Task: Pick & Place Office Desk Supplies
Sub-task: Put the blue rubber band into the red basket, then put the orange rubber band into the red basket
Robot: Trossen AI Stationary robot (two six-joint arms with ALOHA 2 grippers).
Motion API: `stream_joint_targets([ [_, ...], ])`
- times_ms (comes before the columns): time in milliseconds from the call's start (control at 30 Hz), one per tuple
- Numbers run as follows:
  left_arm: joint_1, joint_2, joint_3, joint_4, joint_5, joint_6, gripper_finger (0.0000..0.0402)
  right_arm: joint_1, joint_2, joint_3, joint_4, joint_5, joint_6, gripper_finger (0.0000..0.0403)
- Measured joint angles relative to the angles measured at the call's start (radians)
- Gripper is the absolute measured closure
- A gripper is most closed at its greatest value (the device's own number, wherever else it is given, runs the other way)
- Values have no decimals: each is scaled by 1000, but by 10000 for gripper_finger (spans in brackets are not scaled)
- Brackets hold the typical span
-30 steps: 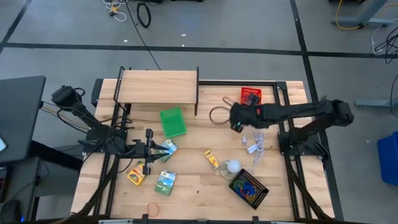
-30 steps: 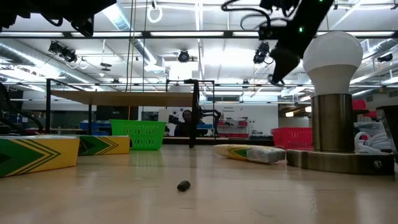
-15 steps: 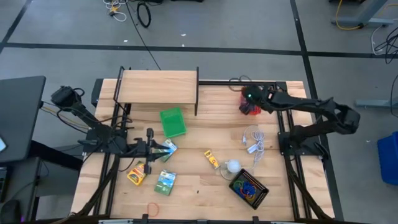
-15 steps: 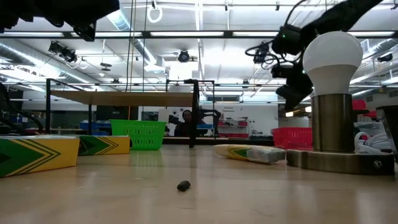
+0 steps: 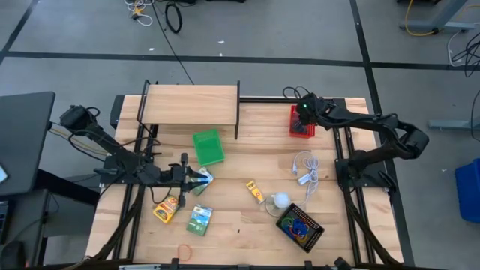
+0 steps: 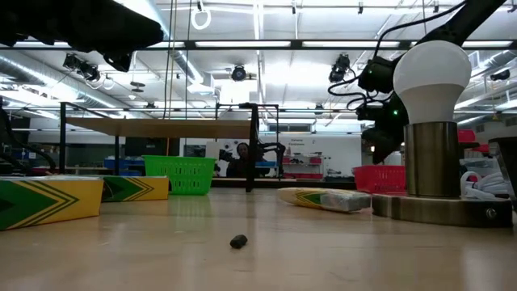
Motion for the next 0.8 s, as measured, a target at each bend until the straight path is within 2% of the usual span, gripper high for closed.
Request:
stream_joint_targets([
  [233, 0, 0, 0, 0, -1, 1, 318, 2, 8, 0, 19, -13, -14, 259],
  [400, 0, 0, 0, 0, 0, -1, 318, 3, 7, 0, 23, 50, -13, 209],
  [467, 0, 0, 0, 0, 0, -4, 318, -1, 7, 0, 9, 88, -13, 200],
  [533, 0, 0, 0, 0, 0, -11, 318, -8, 7, 5, -40, 83, -6, 198],
  [700, 0, 0, 0, 0, 0, -20, 318, -17, 7, 16, -144, -51, 18, 205],
  [800, 0, 0, 0, 0, 3, -23, 318, -17, 7, 16, -163, -88, 18, 213],
])
